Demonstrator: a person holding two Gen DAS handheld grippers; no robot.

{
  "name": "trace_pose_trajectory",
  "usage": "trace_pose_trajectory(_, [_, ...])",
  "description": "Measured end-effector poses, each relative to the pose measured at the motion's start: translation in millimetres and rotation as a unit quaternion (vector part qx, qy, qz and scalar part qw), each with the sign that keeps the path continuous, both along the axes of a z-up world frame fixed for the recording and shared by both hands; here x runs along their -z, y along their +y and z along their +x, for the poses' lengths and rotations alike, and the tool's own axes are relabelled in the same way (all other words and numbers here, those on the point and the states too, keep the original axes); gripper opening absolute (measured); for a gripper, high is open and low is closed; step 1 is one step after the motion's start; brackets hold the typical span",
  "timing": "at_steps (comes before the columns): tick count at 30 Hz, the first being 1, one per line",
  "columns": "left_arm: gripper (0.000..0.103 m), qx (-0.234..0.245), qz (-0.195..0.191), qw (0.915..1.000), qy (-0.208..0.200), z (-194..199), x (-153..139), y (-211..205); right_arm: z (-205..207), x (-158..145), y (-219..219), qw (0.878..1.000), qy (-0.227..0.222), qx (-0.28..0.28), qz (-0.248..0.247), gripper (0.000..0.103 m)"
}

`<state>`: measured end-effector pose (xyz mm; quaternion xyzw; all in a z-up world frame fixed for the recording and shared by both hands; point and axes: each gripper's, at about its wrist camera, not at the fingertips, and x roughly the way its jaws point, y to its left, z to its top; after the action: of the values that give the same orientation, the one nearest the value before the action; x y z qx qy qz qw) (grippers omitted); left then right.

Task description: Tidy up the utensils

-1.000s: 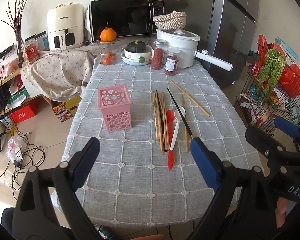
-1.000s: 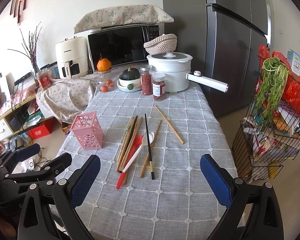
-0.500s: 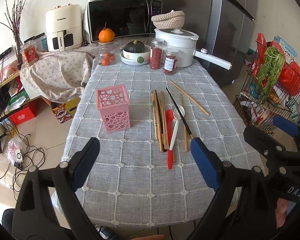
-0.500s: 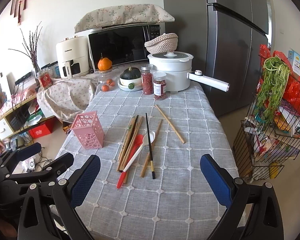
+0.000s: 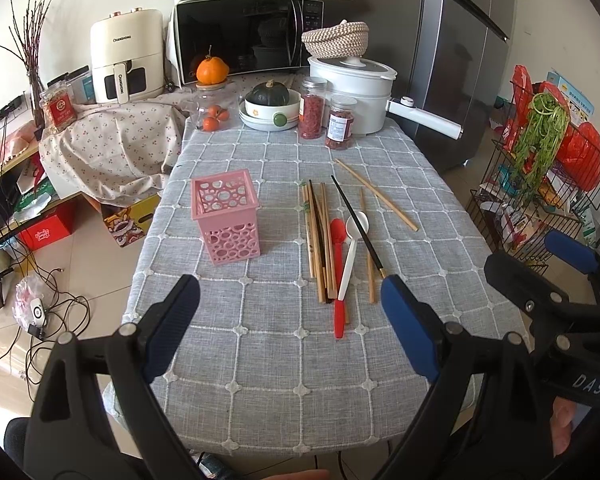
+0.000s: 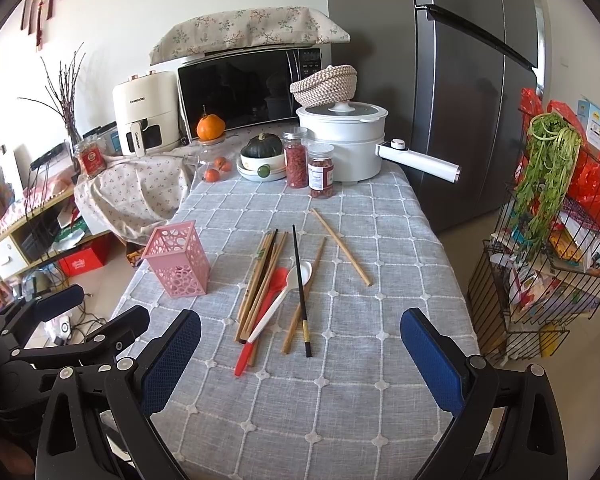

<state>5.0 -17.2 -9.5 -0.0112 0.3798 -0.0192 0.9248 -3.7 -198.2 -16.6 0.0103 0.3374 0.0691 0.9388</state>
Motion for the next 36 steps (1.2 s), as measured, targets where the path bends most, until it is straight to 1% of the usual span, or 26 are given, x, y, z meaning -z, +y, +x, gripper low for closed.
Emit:
trace_pose_trajectory(23, [0.092, -0.004, 0.001, 1.0000, 0.007, 1.3, 7.1, 0.2, 1.2, 1.1, -3.5, 1.000, 0.002, -0.001, 0.002, 0.101])
trace_pose_trajectory(28, [0.092, -0.007, 0.006, 0.9998, 0.015, 7.9, 8.1, -1.1, 4.2, 7.7, -3.7, 1.000, 0.008, -0.005, 0.004, 0.101])
trace_pose_trajectory(31, [0.092, -0.012, 0.006, 0.9993, 0.035, 21.7, 12.4, 1.2, 12.2, 8.3, -5.7, 1.000, 0.003, -0.004, -0.002, 0.101])
trace_pose_trajectory(33, [0.092, -0.009, -0.002, 0.9984, 0.056, 32.9, 16.1, 3.3, 23.0, 9.6, -8.7, 1.000, -0.002, 0.003, -0.021, 0.101])
trace_pose_trajectory(36, [0.092, 0.011, -0.028, 0.9955, 0.090, 53.3, 20.2, 3.2, 40.3, 9.4, -23.5, 1.000, 0.006, 0.008, -0.021, 0.101])
